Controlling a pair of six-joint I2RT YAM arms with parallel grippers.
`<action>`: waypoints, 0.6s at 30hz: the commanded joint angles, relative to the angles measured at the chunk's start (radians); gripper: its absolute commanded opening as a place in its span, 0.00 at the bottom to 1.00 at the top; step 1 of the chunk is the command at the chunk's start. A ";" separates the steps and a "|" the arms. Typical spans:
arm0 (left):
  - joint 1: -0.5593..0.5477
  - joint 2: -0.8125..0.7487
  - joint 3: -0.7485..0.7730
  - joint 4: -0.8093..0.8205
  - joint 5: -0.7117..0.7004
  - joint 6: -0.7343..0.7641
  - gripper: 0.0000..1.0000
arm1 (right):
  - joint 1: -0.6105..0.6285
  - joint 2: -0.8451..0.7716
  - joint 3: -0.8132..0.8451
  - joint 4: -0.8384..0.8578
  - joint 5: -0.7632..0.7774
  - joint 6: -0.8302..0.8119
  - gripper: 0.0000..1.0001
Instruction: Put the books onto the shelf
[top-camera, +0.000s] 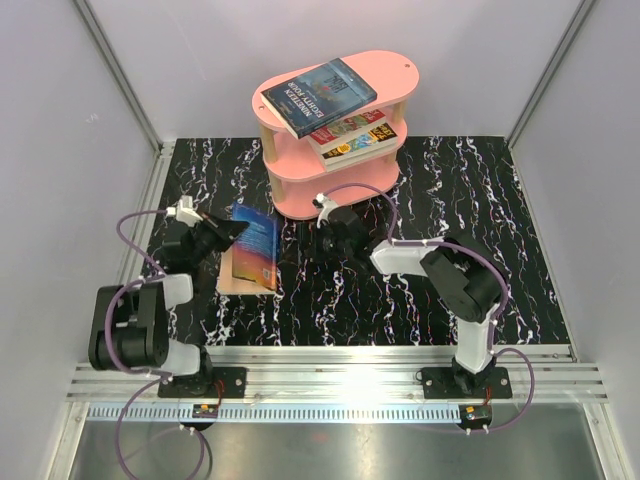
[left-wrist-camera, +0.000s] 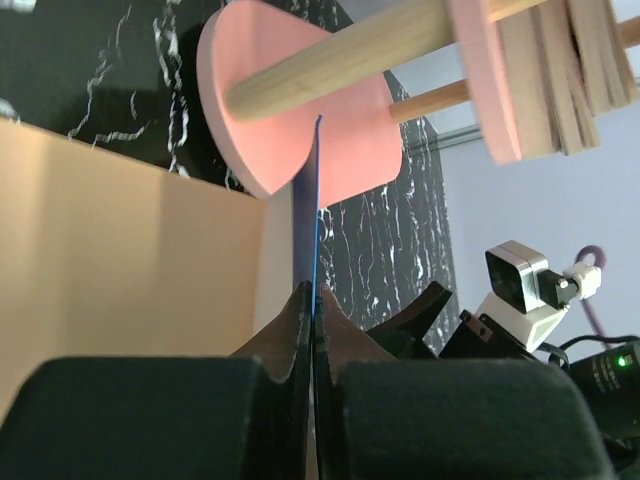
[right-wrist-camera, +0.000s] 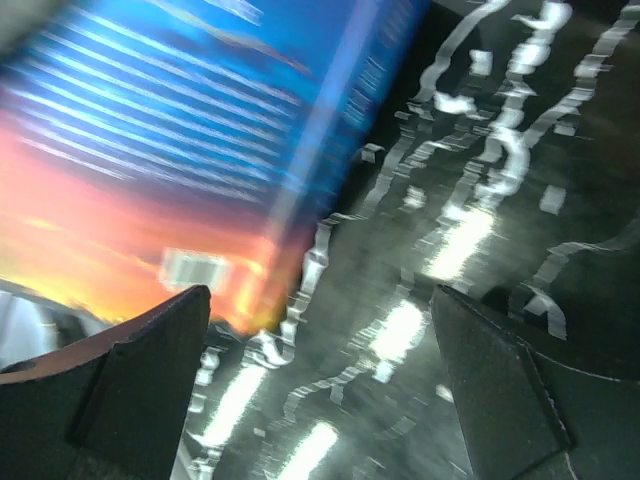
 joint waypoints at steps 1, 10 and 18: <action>0.005 0.078 -0.042 0.278 0.026 -0.079 0.00 | 0.007 0.033 0.008 0.314 -0.104 0.165 1.00; 0.050 0.218 -0.076 0.723 0.147 -0.325 0.00 | -0.007 0.311 0.010 0.682 -0.173 0.464 1.00; 0.047 0.048 -0.024 0.630 0.175 -0.378 0.00 | -0.030 0.377 -0.026 0.871 -0.213 0.576 1.00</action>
